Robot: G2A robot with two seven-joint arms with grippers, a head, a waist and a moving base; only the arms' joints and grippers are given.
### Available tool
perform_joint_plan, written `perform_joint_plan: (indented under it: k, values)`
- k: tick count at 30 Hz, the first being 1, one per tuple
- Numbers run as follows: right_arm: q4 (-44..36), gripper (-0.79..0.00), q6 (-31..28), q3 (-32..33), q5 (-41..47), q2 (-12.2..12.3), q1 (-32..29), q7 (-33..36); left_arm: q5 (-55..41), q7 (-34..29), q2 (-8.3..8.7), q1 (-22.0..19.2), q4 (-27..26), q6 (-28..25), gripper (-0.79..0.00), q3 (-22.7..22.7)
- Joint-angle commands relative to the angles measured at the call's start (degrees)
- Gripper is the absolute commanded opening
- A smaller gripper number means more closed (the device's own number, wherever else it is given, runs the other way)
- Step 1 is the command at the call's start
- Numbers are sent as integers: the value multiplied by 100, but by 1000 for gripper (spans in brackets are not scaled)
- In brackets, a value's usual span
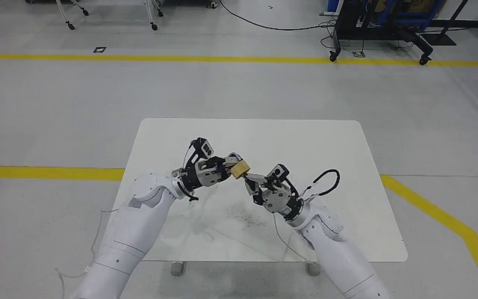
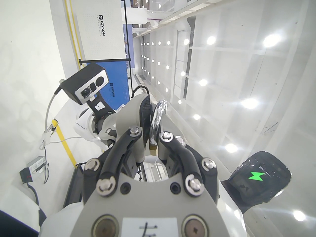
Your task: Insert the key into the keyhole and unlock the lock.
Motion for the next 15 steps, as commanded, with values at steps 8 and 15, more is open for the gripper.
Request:
perform_joint_plan:
  k: [8, 15]
  values:
    - [74, -536, 347, -9, 180, -4, 87, 123, 551, 345, 18, 29, -133, -749, -785, -96]
    - [-206, -271, -451, 163, -858, 66, -9, 321, 1825, 773, 72, 61, -319, -1197, -785, -104]
